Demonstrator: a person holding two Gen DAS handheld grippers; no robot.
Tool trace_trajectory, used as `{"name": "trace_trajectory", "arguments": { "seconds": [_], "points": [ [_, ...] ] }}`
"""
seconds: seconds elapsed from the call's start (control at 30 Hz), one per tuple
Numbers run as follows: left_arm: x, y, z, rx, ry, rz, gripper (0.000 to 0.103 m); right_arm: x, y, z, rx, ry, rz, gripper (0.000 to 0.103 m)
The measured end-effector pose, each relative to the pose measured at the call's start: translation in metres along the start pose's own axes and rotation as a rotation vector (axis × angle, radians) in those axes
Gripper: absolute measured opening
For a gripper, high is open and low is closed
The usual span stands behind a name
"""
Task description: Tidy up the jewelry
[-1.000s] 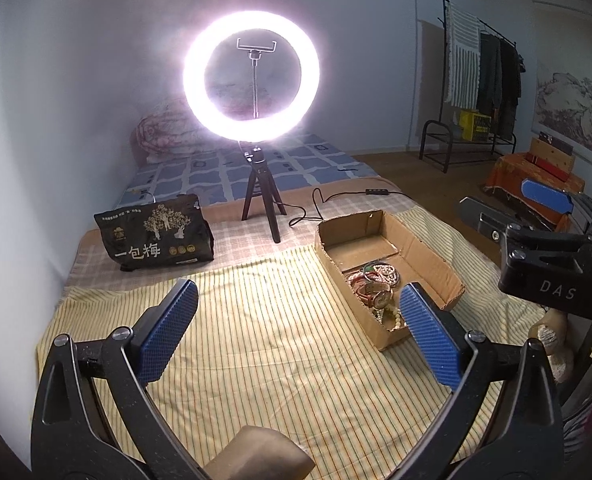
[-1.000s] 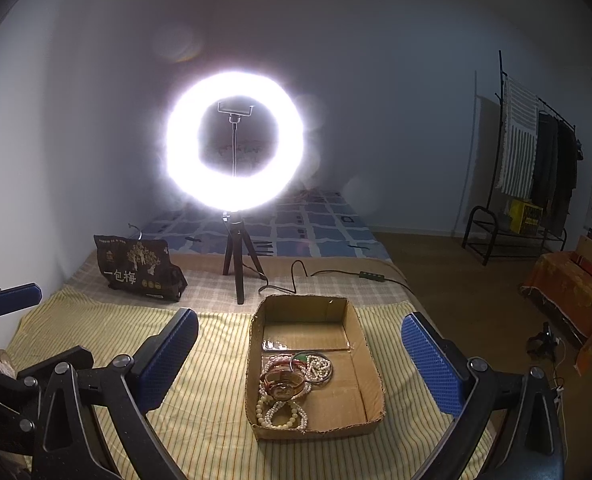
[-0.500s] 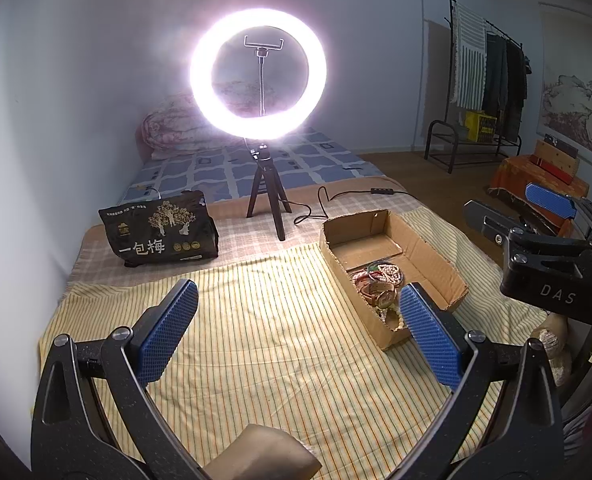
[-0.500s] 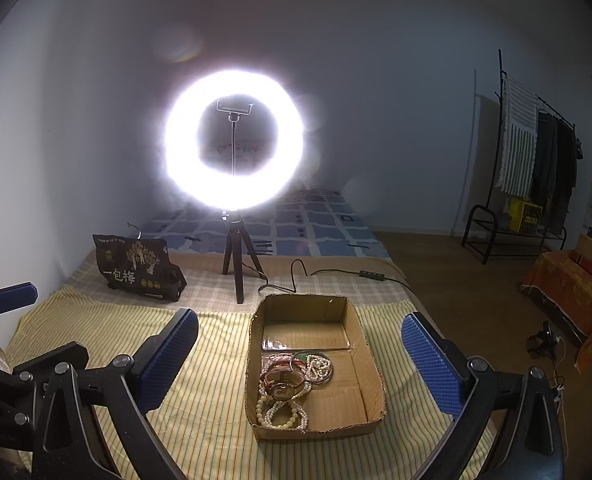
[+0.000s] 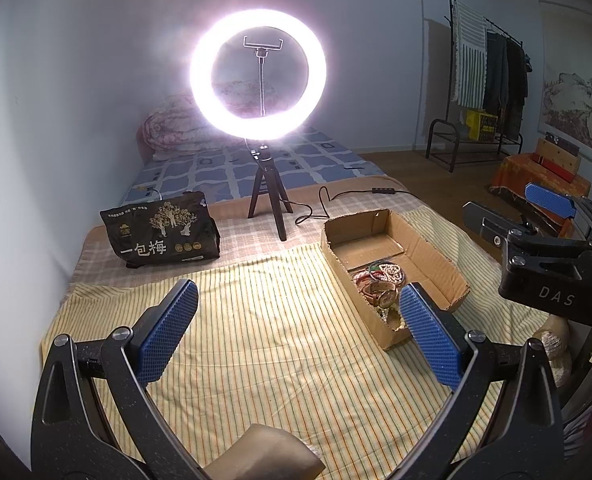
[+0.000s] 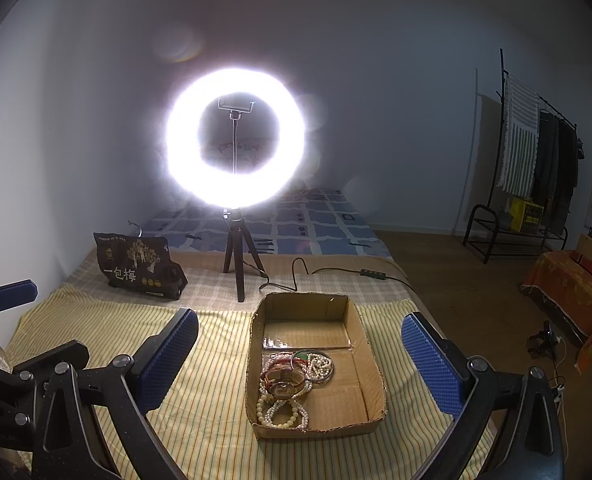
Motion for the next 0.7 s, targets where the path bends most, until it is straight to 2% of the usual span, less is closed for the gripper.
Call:
{"name": "trace_trajectory", "arguments": {
  "seconds": [0.7],
  "points": [
    [0.0071, 0.0032, -0.0037, -0.018, 0.037, 0.009, 0.102, 0.0057, -0.0052, 0.0036, 0.011, 0.008, -0.04, 0.103]
  ]
}}
Point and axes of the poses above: each gripper's, at about its wrist camera, not at the fingertips, and z roughly the way its jaws point, x to its left, y to its top, the point moved 8 cm from there along z, roughly the way its jaws point, and after that the axes turned 9 degrees about z, right-handed, at the moved point
